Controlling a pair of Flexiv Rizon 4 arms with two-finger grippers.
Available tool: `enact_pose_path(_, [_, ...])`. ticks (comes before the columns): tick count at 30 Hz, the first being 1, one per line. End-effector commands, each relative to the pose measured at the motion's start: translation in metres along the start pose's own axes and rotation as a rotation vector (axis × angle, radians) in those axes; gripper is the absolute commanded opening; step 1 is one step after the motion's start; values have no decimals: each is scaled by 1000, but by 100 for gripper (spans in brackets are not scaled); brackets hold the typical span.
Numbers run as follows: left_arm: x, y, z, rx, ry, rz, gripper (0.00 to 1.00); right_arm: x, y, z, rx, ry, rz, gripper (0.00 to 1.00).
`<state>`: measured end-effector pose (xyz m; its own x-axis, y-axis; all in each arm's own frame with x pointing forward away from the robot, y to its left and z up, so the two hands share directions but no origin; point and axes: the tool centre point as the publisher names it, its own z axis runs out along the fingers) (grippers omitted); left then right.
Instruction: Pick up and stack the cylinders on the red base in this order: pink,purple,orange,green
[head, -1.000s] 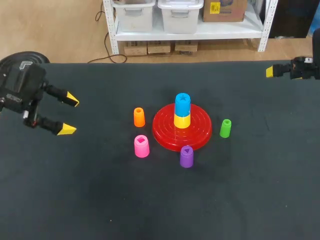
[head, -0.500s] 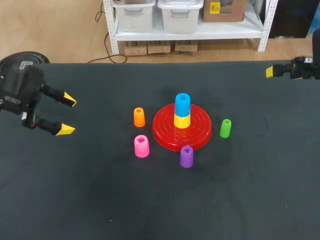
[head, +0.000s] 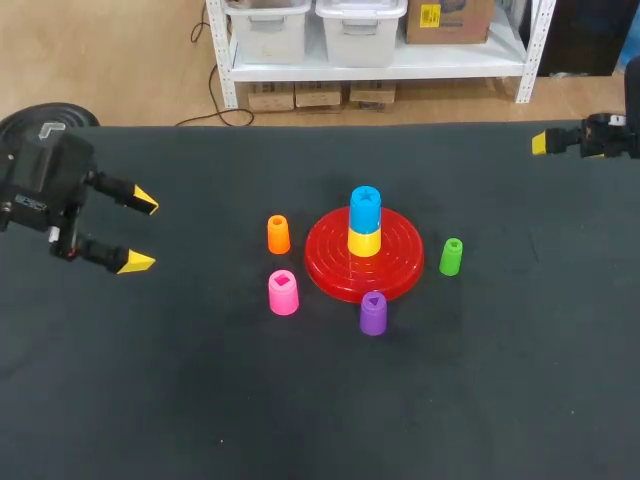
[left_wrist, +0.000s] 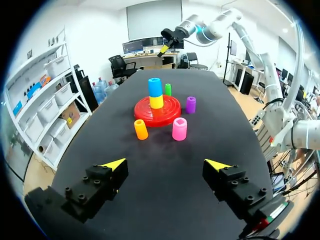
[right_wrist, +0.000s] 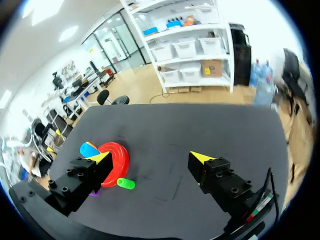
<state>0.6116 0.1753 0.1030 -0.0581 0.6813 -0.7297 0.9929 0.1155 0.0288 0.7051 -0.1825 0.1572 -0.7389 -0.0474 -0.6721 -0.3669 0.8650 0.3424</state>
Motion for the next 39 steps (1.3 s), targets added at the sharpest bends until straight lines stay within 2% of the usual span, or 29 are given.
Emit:
enact_pose_path(1, [1, 0, 0, -2, -3, 2, 100, -27, 39, -7, 12, 23, -124, 100])
enact_pose_path(4, [1, 0, 0, -2, -3, 2, 100, -36, 86, -1, -72, 45, -253, 100])
enact_pose_path(9, [1, 0, 0, -2, -3, 2, 100, -27, 155, 13, -204, 160, -460, 100])
enact_pose_path(12, [1, 0, 0, -2, -3, 2, 100, -24, 177, 12, -332, 197, -472, 100])
enact_pose_path(13, [1, 0, 0, -2, -3, 2, 100, -24, 180, 11, -351, 200, -451, 100])
enact_pose_path(14, [1, 0, 0, -2, -3, 2, 100, -25, 180, 6, -470, 175, -427, 100])
enact_pose_path(26, [1, 0, 0, -2, -3, 2, 100, -25, 180, 6, -470, 175, -427, 100])
enact_pose_path(27, [1, 0, 0, -2, -3, 2, 100, -28, 182, 5, -433, 169, -444, 100])
enact_pose_path(28, [1, 0, 0, -2, -3, 2, 100, -30, 190, 5, -404, 189, -481, 100])
enact_pose_path(30, [1, 0, 0, -2, -3, 2, 100, -26, 210, 11, -408, 238, -550, 100])
enact_pose_path(34, [1, 0, 0, -2, -3, 2, 100, -5, 254, 29, -415, 358, -700, 100])
enact_pose_path(36, [1, 0, 0, -2, -3, 2, 100, 6, 267, 35, -415, 385, -748, 100])
enact_pose_path(38, [1, 0, 0, -2, -3, 2, 100, 19, 275, 42, -341, 417, -818, 100])
enact_pose_path(39, [1, 0, 0, -2, -3, 2, 100, 25, 278, 45, -345, 417, -820, 100])
